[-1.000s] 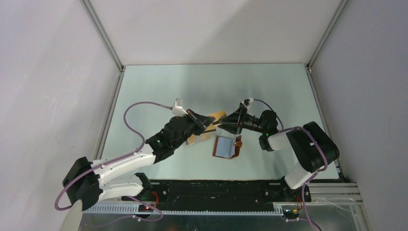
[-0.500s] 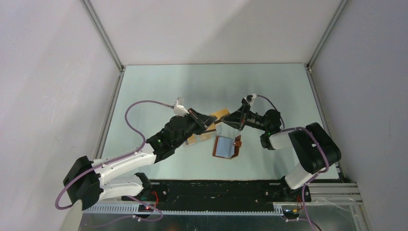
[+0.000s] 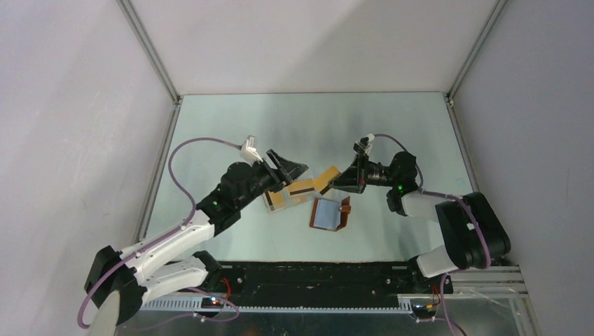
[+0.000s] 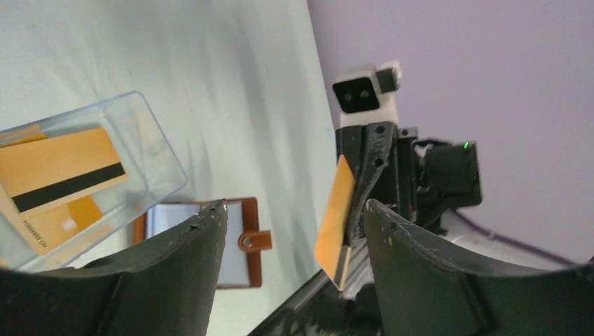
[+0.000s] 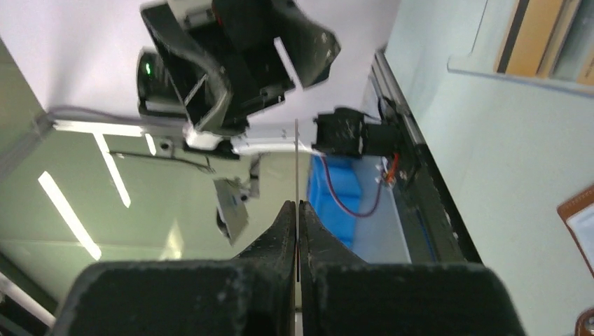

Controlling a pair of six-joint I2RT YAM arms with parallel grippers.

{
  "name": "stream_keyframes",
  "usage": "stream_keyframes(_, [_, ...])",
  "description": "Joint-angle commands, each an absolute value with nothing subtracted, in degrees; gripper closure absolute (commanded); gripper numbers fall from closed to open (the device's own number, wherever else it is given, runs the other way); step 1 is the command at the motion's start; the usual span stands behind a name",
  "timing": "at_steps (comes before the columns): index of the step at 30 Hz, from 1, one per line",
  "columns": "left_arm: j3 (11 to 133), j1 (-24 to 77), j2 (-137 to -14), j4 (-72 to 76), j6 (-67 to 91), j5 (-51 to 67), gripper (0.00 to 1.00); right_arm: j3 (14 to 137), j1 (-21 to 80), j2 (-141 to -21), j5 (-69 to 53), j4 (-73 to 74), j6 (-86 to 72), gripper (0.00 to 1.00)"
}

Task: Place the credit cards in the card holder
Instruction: Insert the credit card into the card holder.

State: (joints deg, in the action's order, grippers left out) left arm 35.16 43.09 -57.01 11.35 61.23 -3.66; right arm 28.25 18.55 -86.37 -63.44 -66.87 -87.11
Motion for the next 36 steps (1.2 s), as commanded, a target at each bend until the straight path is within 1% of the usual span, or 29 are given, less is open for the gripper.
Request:
stream_keyframes(1, [38.35, 38.63, -59.03, 8.89, 52.15, 15.64, 0.26, 32.00, 18.28, -79.25, -74.06, -39.55, -68.49, 1.00])
stream_keyframes(2, [39.04, 37.87, -59.92, 8.88, 50.96, 21.27, 0.27, 34.04, 18.33, -76.79, -73.78, -31.99, -59.29, 1.00])
stream_keyframes(3, [40.63, 37.66, -62.02, 8.81, 50.27, 24.08, 0.28, 35.87, 18.44, -75.48, -72.84, -15.47, -52.85, 1.00])
stream_keyframes(4, [41.41, 37.54, -63.09, 8.67, 49.28, 29.25, 0.28, 40.52, 19.15, -73.65, -70.00, -5.76, -40.46, 1.00])
stream_keyframes(5, [42.81, 37.45, -65.41, 8.58, 49.03, 31.54, 0.30, 42.89, 19.68, -73.17, -68.31, 9.96, -34.64, 1.00])
stream_keyframes(6, [43.46, 37.57, -66.50, 8.51, 48.80, 35.48, 0.32, 46.38, 20.85, -72.83, -66.91, 14.96, -27.14, 1.00])
stream_keyframes(7, [44.75, 37.73, -68.37, 8.50, 48.70, 36.86, 0.35, 47.32, 21.36, -72.80, -67.21, 19.47, -25.61, 1.00])
stream_keyframes(11, [47.42, 39.49, -71.30, 8.56, 47.86, 41.62, 0.39, 49.34, 21.95, -72.81, -69.52, 23.56, -22.97, 1.00])
stream_keyframes(13, [48.30, 40.33, -72.30, 8.61, 47.59, 42.87, 0.43, 49.77, 22.35, -72.65, -70.06, 24.16, -22.29, 1.00])
stream_keyframes(15, [49.12, 41.38, -73.33, 8.61, 47.27, 43.68, 0.51, 49.94, 22.71, -72.66, -70.37, 23.94, -22.68, 1.00])
stream_keyframes(16, [49.30, 41.88, -73.90, 8.61, 47.32, 43.77, 0.58, 50.01, 22.83, -72.67, -70.35, 23.88, -22.77, 1.00])
stream_keyframes(17, [49.57, 42.03, -74.13, 8.61, 47.40, 43.99, 0.61, 50.03, 22.89, -72.79, -70.29, 23.64, -23.09, 1.00])
stream_keyframes(18, [49.70, 42.28, -74.47, 8.61, 47.48, 44.06, 0.67, 50.07, 22.87, -72.83, -70.09, 23.20, -23.37, 1.00])
stream_keyframes(20, [49.55, 42.50, -74.82, 8.55, 47.72, 44.12, 0.73, 50.04, 22.91, -72.70, -69.90, 22.05, -24.31, 1.00])
stream_keyframes(24, [48.92, 42.63, -75.05, 8.56, 48.09, 43.72, 0.76, 50.09, 22.89, -72.57, -70.17, 19.37, -27.19, 1.00])
stream_keyframes(26, [48.73, 42.74, -75.10, 8.68, 48.24, 43.36, 0.79, 50.09, 22.93, -72.51, -70.32, 17.98, -28.38, 1.00])
stream_keyframes(27, [48.71, 42.81, -75.12, 8.87, 48.33, 43.34, 0.84, 50.09, 22.85, -72.42, -70.18, 17.60, -28.74, 1.00])
stream_keyframes(28, [48.70, 42.85, -75.14, 9.09, 48.73, 43.33, 0.86, 50.10, 22.85, -72.29, -70.07, 16.84, -29.35, 0.96])
stream_keyframes(29, [48.65, 43.01, -75.15, 9.88, 49.02, 43.33, 0.95, 50.05, 22.90, -72.09, -69.75, 16.46, -29.66, 0.94])
stream_keyframes(30, [48.57, 43.13, -75.10, 10.39, 49.70, 43.18, 0.97, 50.09, 22.69, -71.68, -69.33, 16.09, -30.16, 0.91])
stream_keyframes(31, [48.50, 43.28, -74.87, 11.21, 50.07, 42.90, 0.99, 50.05, 22.64, -71.39, -68.31, 15.67, -30.37, 0.85])
stream_keyframes(33, [47.54, 43.35, -73.88, 12.78, 51.37, 41.28, 1.00, 50.09, 22.28, -70.30, -65.82, 15.19, -31.49, 0.79])
stream_keyframes(34, [47.28, 43.34, -73.50, 13.29, 52.22, 39.59, 1.00, 49.96, 22.08, -69.41, -63.56, 15.06, -32.81, 0.72])
stream_keyframes(35, [46.65, 43.35, -72.47, 14.27, 52.61, 38.65, 1.00, 49.64, 21.89, -68.89, -62.68, 13.24, -33.81, 0.68])
stream_keyframes(36, [46.35, 43.36, -71.92, 14.69, 53.58, 36.53, 1.00, 48.40, 21.76, -67.58, -61.00, 11.76, -36.71, 0.60])
